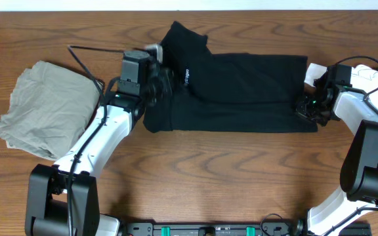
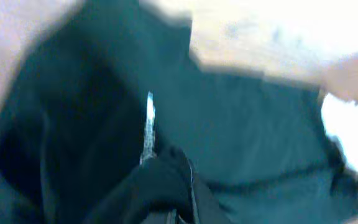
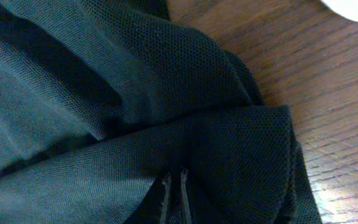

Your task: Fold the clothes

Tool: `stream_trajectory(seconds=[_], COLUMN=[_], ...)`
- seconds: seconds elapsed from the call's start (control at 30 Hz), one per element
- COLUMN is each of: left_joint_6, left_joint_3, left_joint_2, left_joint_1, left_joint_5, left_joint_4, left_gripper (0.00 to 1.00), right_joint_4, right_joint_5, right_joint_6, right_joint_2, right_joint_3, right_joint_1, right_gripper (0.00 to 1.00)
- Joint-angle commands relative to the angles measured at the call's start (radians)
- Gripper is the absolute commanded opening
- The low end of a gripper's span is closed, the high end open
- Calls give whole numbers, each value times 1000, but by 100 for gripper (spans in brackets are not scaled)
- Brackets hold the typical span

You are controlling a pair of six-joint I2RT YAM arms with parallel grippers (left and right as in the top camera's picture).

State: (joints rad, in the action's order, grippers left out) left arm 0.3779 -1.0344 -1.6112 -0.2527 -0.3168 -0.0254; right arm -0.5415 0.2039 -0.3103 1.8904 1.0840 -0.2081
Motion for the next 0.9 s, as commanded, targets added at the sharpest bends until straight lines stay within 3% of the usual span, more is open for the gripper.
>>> stream_trajectory(seconds=[0.0,0.03,0.1,0.17,0.27,0.5,0.57,0.6,0.7,0.73,0.87], left_joint_6=[54,74,97,99,98,39,-5,-42,-116,-116,-124], left_joint_3=[-24,-24,-24,-24,-24,-24,-24,-24,-23,-21,-15], left_joint_2=[-57,-74,-102,-116,-111,-19,15,28,36,31,-9], left_joint_1=[-1,-1,-1,-1,-1,-4,-18,-30,-70,-87,-168], left_joint_5=[75,74,53,-3,-24,-76,-77,-76,-69,-37,178], left_joint_4=[-90,-113,-136,-125,-56,175,243,274,331,340,334], left_gripper=[14,36,68,92,98,99,92,81,15,6,6], right_joint_4=[-13,-17,-24,-28,-29,-27,-26,-26,-26,-26,-29], right_joint_5=[-46,-46,-46,-46,-45,-43,-43,-43,-43,-43,-42], right_joint_6=[12,12,12,12,12,12,12,12,12,12,12], right_joint_2=[124,124,124,124,124,124,124,124,124,124,124], right_joint_3=[-66,-66,-66,-66,-66,-66,-66,-66,-66,-66,-66], right_joint_1=[13,13,13,13,13,13,13,13,13,13,13], right_gripper=[6,6,5,5,5,5,5,5,5,5,5])
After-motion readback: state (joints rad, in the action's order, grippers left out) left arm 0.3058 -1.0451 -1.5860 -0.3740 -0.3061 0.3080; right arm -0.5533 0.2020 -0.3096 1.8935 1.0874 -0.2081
